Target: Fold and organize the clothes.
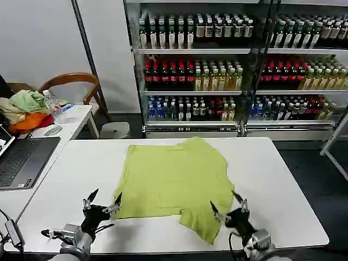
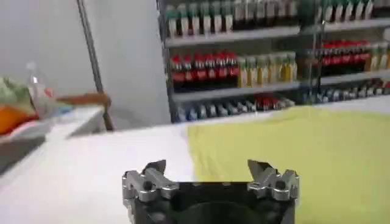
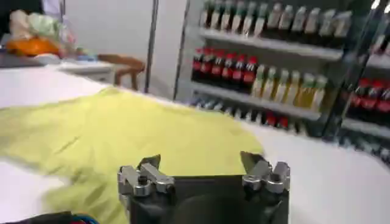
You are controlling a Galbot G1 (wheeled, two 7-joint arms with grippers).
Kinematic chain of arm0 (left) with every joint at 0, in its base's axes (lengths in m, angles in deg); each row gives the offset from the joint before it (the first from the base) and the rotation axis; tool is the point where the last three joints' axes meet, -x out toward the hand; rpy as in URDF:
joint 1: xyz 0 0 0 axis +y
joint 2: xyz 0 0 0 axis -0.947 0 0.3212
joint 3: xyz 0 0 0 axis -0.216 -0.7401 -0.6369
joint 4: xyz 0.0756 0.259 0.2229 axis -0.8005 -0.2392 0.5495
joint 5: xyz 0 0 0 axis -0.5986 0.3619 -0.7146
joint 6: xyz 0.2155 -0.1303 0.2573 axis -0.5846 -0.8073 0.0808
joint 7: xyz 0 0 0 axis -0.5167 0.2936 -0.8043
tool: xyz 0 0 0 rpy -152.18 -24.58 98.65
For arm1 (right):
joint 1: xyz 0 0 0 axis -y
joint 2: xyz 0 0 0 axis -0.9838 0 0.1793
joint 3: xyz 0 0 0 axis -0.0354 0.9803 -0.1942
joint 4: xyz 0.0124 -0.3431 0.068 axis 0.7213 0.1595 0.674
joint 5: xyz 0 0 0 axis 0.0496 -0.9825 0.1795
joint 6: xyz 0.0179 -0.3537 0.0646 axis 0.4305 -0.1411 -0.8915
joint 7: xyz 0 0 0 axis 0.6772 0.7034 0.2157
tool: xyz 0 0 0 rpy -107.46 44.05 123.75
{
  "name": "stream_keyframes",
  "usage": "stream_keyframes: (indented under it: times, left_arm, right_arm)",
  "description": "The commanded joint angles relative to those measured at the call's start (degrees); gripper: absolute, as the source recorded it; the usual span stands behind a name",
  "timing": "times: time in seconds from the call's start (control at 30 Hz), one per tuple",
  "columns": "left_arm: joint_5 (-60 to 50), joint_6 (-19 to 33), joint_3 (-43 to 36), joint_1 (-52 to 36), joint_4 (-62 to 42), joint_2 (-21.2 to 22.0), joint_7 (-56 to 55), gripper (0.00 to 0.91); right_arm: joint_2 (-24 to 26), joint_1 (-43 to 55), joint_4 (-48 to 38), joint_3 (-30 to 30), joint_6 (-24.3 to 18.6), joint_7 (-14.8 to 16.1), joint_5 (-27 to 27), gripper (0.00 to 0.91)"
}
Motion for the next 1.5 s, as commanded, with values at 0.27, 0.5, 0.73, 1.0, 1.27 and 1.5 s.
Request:
stream_keyframes:
  times: [0.27,0.5,0.73,1.0,1.27,1.5]
  left_arm:
    - [4.5,-13.6,-0.9,0.9,0.3,-0.4,-4.8,0.907]
    - [5.2,-13.7,-0.3,0.4,0.0,-0.5,-5.5,0.907]
    - [6.4,-10.3,-1.5,0.4,-0.9,0.5,-5.8,0.907]
    - [6.0,-9.8,-2.5,0.5,-1.5,0.9,-7.3,0.040]
    - [5.9,-9.0,-3.6,0.6,-1.8,1.0,-6.2,0.040]
    - [5.5,-8.5,-4.5,0.3,-2.0,1.4,-5.2,0.040]
  right_arm:
    - [1.1,-4.1,1.3,2.7,1.9,-4.0,2.4,0.907]
    - [0.6,-3.0,0.3,5.2,1.6,-5.3,2.5,0.907]
    - [0.5,-2.4,-0.1,6.0,1.5,-6.0,2.6,0.907]
    - [0.5,-2.3,-0.4,6.8,2.1,-7.2,4.5,0.000]
    - [0.7,-0.8,-1.1,7.5,3.3,-7.3,8.6,0.000]
    - [0.6,0.1,-1.3,7.7,3.4,-6.4,8.5,0.000]
